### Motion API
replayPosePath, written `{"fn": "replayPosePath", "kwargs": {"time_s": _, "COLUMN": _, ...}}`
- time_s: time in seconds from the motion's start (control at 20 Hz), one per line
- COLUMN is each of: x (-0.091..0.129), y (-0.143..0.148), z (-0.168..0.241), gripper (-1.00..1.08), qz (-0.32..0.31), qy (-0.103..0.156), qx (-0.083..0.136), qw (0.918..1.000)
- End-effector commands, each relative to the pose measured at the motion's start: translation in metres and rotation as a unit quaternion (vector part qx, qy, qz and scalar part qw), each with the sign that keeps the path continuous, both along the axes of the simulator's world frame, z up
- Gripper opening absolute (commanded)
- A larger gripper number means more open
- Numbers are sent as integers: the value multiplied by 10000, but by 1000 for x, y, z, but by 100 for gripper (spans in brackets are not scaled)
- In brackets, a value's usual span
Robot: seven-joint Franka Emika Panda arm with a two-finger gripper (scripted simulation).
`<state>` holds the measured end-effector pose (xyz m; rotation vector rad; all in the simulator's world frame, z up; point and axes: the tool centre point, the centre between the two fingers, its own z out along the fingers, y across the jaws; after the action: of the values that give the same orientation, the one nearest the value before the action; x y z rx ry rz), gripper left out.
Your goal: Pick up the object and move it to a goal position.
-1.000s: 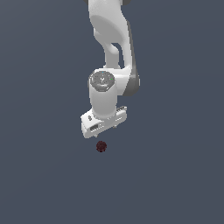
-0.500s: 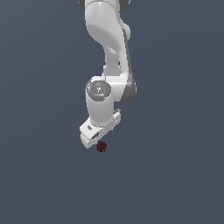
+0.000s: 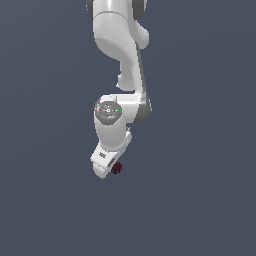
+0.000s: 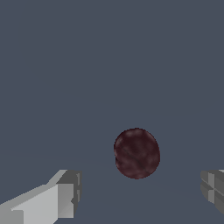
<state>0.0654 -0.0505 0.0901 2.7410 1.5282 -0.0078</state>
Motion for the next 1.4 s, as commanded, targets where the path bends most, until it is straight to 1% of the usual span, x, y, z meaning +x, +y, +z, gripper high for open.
{"fn": "replayPosePath", "kwargs": {"time_s": 0.0, "x": 2, "y": -2, "z": -4, "gripper": 100, "qz": 238, "qy": -4, "qx": 9, "qw": 9997}}
{"fn": "replayPosePath", "kwargs": {"time_s": 0.4, "x": 7, "y": -6, "z": -11, "gripper": 100, "qz": 657, "qy": -11, "qx": 25, "qw": 9978}}
{"fn": "replayPosePath", "kwargs": {"time_s": 0.8, "x": 7, "y": -7, "z": -15, "gripper": 100, "qz": 687, "qy": -10, "qx": 27, "qw": 9976}}
{"fn": "replayPosePath", "kwargs": {"time_s": 1.35, "x": 6, "y": -6, "z": -61, "gripper": 100, "qz": 710, "qy": -11, "qx": 27, "qw": 9975}}
